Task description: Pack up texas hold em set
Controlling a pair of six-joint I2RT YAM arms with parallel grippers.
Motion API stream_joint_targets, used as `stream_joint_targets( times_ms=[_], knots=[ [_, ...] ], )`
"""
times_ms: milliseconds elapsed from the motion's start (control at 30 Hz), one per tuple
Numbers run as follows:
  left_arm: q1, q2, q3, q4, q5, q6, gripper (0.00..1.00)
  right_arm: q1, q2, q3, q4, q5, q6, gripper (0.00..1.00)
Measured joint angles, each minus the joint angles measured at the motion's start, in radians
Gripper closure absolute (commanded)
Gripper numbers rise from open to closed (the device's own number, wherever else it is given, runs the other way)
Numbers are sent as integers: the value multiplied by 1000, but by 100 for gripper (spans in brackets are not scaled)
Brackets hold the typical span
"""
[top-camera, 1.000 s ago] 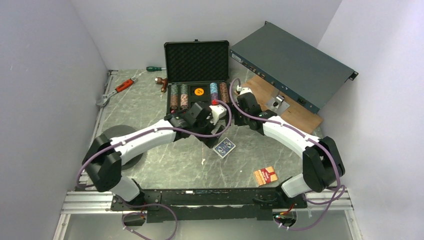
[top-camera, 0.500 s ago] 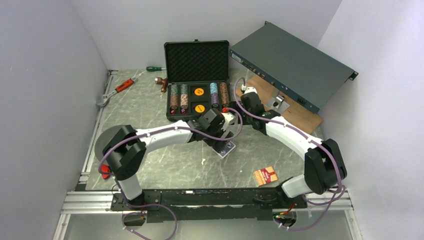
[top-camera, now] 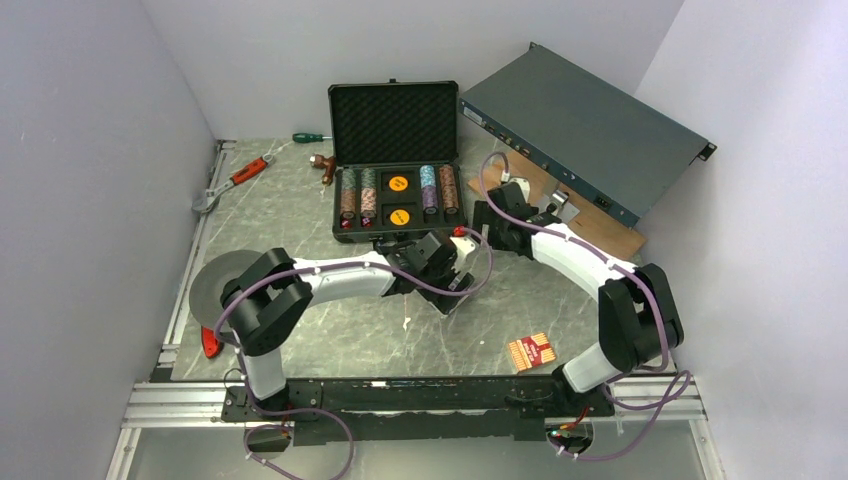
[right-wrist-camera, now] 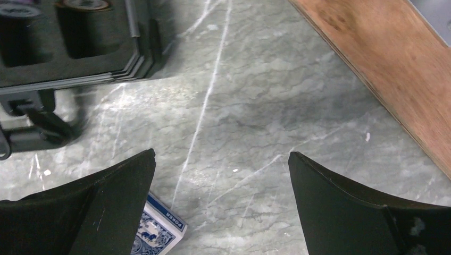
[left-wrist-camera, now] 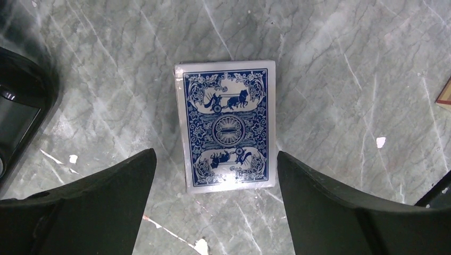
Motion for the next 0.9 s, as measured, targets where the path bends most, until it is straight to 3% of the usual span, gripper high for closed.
stream_joint_targets(
  times_ms=[900],
  knots=[
    [-43, 113, 58, 17, -68, 19, 23, -33, 12, 4, -17, -36, 30, 0]
  ],
)
